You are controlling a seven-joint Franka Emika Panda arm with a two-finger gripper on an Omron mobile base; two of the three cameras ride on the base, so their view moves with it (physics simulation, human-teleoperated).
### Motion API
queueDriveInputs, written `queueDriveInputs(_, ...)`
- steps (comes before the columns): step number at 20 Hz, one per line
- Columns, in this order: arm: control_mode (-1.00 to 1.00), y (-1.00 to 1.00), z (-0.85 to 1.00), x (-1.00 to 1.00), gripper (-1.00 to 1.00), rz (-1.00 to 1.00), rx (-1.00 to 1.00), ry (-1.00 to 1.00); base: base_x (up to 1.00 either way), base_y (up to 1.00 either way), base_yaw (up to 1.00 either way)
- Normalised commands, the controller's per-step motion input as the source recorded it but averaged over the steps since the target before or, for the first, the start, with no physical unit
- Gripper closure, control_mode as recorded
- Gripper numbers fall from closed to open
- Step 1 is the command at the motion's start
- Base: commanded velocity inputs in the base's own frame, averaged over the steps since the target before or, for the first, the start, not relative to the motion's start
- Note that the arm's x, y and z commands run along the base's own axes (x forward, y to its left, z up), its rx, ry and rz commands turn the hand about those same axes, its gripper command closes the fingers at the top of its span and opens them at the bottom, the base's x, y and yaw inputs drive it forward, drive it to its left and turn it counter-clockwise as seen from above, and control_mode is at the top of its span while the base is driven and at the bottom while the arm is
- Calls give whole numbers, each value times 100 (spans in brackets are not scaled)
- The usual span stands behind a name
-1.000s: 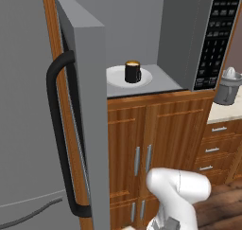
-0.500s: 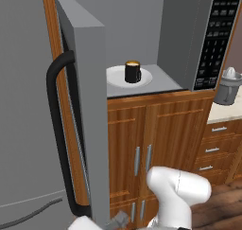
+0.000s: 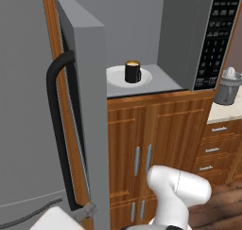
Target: Pick the mug from the counter and place it inside the microwave. Then close the microwave.
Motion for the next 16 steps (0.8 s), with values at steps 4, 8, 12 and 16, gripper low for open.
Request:
queueDriveInputs(4, -100, 38, -26, 38, -100, 0, 0, 0, 0, 0, 0)
queueDriveInputs(8, -100, 32, -25, 41, -100, 0, 0, 0, 0, 0, 0)
queueDriveInputs(12, -100, 32, -22, 39, -100, 0, 0, 0, 0, 0, 0)
queueDriveInputs(16, -100, 34, -22, 44, -100, -1, -1, 0, 0, 0, 0)
